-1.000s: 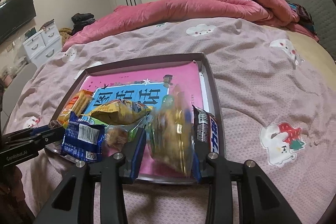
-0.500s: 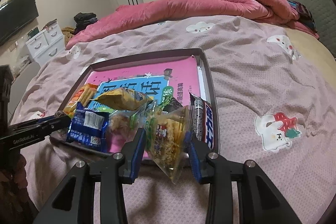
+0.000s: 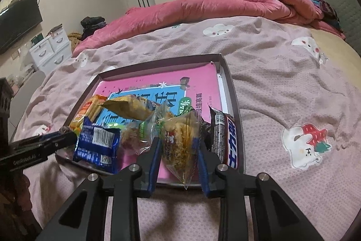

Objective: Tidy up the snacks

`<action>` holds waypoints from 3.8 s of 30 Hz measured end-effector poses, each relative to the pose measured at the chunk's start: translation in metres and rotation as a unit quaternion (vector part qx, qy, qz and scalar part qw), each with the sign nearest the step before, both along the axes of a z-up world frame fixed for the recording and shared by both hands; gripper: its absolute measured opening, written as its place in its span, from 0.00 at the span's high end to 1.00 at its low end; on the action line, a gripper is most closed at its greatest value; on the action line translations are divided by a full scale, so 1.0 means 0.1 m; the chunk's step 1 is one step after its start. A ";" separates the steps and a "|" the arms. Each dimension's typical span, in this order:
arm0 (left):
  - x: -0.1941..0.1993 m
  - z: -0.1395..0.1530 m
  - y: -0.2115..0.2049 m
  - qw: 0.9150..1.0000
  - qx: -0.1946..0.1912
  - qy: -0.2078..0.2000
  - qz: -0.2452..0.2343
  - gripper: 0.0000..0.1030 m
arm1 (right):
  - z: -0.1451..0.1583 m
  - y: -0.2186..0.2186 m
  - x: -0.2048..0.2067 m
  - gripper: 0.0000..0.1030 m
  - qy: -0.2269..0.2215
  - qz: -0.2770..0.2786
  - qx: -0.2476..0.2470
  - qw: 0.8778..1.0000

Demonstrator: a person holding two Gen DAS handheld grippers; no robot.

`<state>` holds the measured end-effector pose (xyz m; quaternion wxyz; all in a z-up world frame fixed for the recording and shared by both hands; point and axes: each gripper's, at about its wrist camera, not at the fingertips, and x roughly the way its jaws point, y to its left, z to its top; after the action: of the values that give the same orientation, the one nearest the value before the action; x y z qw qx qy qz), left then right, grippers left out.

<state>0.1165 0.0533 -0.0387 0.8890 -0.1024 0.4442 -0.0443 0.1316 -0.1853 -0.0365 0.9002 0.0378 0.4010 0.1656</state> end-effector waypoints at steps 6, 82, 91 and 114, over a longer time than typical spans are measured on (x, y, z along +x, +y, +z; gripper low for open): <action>-0.02 0.05 0.00 1.000 -0.001 -0.007 0.001 0.59 | 0.02 0.04 -0.03 0.70 -0.002 0.005 -0.006 1.000; -1.10 0.43 -0.37 0.998 0.063 0.009 0.013 0.27 | 0.55 0.03 -1.31 0.09 -0.050 -0.034 -0.058 0.997; -1.10 0.43 -0.36 0.998 0.061 0.009 0.015 0.27 | 0.55 0.03 -1.31 0.09 -0.049 -0.035 -0.058 0.996; -1.09 0.45 -0.33 0.998 0.061 0.005 0.016 0.27 | 0.53 0.03 -1.29 0.09 -0.045 -0.032 -0.062 0.997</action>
<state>0.0073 0.0205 0.0060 0.8918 -0.0553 0.4490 -0.0025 0.0022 -0.1818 0.0163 0.9227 -0.0125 0.3683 0.1130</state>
